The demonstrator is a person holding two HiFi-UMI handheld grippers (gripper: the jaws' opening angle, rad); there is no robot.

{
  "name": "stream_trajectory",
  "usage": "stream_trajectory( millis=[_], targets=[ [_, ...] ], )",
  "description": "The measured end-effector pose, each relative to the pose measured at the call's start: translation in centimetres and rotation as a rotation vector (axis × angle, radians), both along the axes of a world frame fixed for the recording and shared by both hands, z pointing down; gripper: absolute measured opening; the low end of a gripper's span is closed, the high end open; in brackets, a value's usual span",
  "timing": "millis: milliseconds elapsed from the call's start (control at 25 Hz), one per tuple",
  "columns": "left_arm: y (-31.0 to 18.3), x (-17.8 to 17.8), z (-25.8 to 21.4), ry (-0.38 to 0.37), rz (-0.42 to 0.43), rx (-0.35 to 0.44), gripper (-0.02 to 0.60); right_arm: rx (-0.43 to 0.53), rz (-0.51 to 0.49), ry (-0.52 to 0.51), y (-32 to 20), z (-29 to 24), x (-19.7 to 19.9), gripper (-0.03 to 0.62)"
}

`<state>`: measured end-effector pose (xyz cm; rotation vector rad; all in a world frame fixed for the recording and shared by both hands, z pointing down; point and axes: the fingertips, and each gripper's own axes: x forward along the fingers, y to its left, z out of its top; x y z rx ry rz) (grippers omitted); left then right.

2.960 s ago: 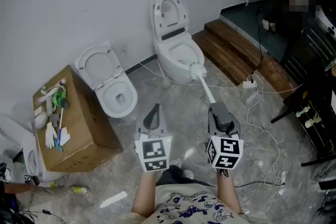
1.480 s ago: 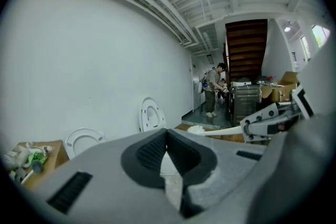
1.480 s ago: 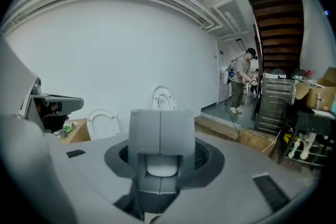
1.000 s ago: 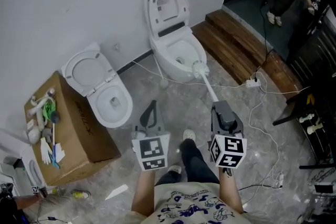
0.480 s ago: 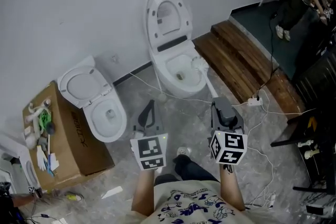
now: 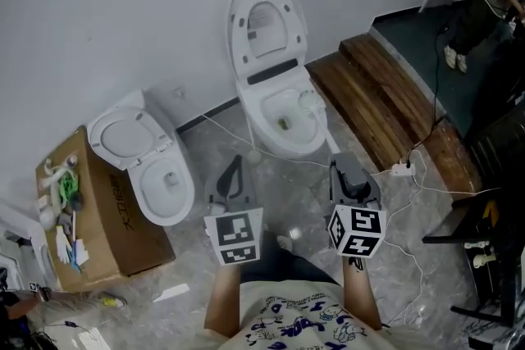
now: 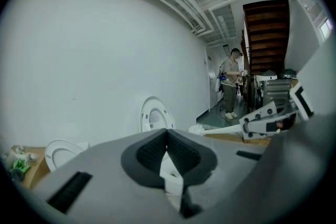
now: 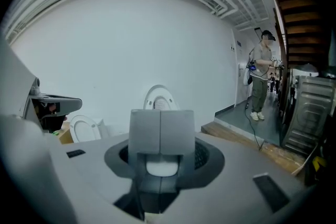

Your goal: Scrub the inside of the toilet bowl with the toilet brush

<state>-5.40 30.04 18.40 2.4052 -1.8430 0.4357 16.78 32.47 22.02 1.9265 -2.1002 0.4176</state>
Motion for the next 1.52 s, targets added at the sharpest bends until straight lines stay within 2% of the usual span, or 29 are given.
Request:
stream_trajectory(
  millis=[400,840,1200,1520],
  targets=[
    [-6.1,0.9,0.8,-0.001,0.008,-0.015,0.002,-0.015,0.029,-0.005,-5.7,0.8,1.6,0.172],
    [-18.1,2.1,0.4,0.009,0.066,0.003,0.003,0.008,0.070,-0.002,-16.6,0.2,2.1,0.172],
    [-28.1,2.2,0.4,0.014,0.105,-0.013,0.003,-0.020,0.089,0.000,-25.9,0.4,1.5,0.172],
    [-34.1,1.5,1.8,0.009,0.121,-0.046,0.003,-0.052,0.094,0.000,-31.7,1.7,0.6,0.172]
  ],
)
